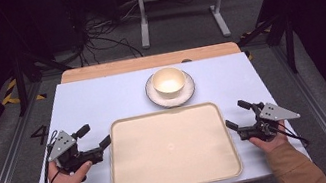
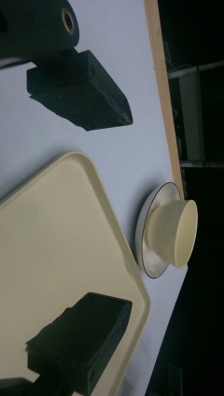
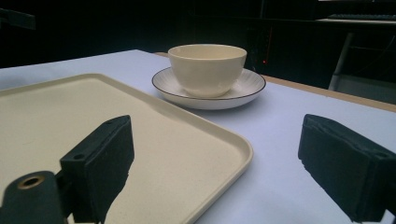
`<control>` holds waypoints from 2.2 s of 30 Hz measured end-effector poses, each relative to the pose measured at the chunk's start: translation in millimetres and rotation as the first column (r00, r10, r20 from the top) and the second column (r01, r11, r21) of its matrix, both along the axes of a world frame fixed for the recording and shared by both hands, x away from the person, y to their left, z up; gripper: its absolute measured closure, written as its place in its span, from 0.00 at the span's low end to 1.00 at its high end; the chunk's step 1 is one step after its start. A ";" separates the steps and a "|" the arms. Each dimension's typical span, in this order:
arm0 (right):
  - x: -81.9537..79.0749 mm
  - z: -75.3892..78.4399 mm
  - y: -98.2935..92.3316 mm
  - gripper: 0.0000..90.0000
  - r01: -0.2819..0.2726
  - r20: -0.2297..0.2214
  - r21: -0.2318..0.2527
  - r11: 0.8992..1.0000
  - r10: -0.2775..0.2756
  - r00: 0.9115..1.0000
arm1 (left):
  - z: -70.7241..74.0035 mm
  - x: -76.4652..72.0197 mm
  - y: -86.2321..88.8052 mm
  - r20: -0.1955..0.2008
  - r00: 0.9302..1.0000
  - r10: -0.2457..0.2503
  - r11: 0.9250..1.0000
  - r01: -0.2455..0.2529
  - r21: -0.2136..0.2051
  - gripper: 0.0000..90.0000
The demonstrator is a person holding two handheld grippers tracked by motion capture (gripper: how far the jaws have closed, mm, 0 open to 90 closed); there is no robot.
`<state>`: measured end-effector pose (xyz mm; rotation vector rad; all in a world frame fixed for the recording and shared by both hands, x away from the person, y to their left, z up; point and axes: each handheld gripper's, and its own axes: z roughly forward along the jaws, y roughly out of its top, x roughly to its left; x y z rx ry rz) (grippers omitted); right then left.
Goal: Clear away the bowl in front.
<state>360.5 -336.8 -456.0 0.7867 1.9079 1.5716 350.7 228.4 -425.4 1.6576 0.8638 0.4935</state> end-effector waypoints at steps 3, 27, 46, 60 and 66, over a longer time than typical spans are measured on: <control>0.0 0.0 -0.1 0.12 0.003 -0.003 0.002 1.000 -0.003 1.000 | 4.4 0.5 -1.5 0.004 1.000 0.007 1.000 -0.007 -0.011 0.14; 0.3 0.1 -0.5 0.08 0.013 -0.008 0.007 1.000 -0.013 1.000 | 34.4 36.5 -56.5 0.012 0.992 -0.127 0.992 0.127 0.021 0.15; 0.8 0.1 -0.7 0.08 0.013 -0.010 0.008 1.000 -0.013 1.000 | 44.6 61.2 -96.4 0.009 0.983 -0.183 0.982 0.183 0.037 0.14; 1.3 0.1 -0.8 0.08 0.009 -0.016 0.009 1.000 -0.009 1.000 | 50.1 78.5 -132.0 0.011 0.972 -0.235 0.970 0.234 0.060 0.13; 1.5 0.2 -1.1 0.08 0.010 -0.019 0.012 1.000 -0.010 1.000 | 49.9 87.5 -141.1 -0.005 0.970 -0.245 0.969 0.245 0.039 0.14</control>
